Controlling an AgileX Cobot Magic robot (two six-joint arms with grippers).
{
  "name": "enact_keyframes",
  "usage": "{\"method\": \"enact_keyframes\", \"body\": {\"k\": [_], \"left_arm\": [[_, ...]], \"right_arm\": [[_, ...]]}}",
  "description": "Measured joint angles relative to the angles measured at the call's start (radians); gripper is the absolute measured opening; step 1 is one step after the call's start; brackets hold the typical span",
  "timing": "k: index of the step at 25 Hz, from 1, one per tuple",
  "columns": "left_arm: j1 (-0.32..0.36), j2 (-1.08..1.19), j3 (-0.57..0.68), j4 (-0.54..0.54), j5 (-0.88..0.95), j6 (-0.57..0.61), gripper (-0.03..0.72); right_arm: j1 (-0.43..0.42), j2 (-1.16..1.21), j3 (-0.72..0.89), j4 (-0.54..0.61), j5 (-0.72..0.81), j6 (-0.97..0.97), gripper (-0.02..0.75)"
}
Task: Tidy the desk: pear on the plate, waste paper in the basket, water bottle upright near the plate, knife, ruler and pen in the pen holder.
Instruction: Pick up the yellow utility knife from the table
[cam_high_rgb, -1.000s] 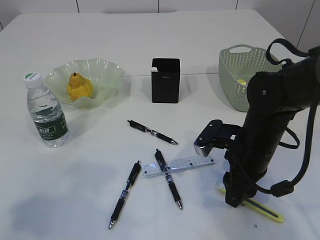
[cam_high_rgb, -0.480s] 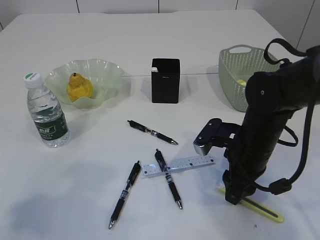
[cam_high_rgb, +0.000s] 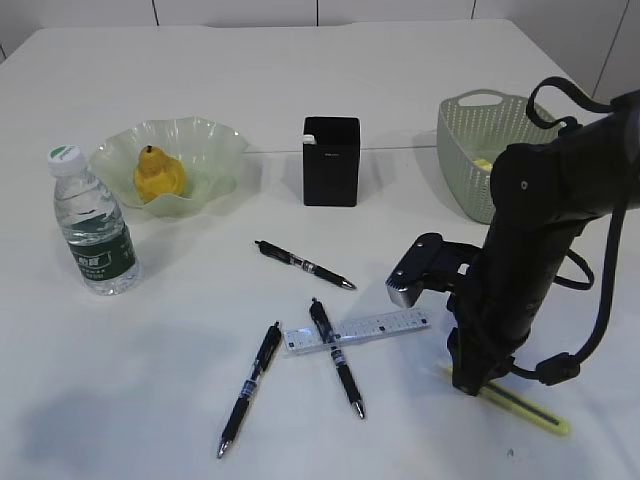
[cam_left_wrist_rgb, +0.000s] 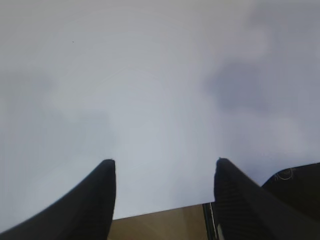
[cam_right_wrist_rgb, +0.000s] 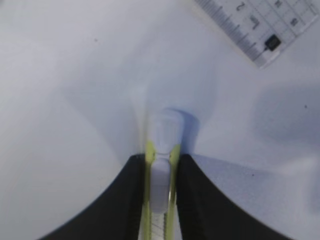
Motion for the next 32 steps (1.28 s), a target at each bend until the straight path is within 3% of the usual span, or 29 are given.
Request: {"method": "enact_keyframes", "body": {"k": [3,15,27,32], "left_arm": [[0.0,0.0,0.0,0.0,0.0,0.0,0.436],[0.0,0.0,0.0,0.0,0.028,0.0,0.436],[0.0,0.0,0.0,0.0,0.03,0.0,0.436],[0.0,0.0,0.0,0.0,0.03,0.0,0.436]], "right_arm": [[0.0,0.0,0.0,0.0,-0.017,0.0,0.183],[0.0,0.0,0.0,0.004,-0.055,0.086,0.178],[0.0,0.015,-0.014,0.089,0.208,0.295,0.178],[0.0,0.023,-0.123,0.089,0.295,0.331,0.178]]}}
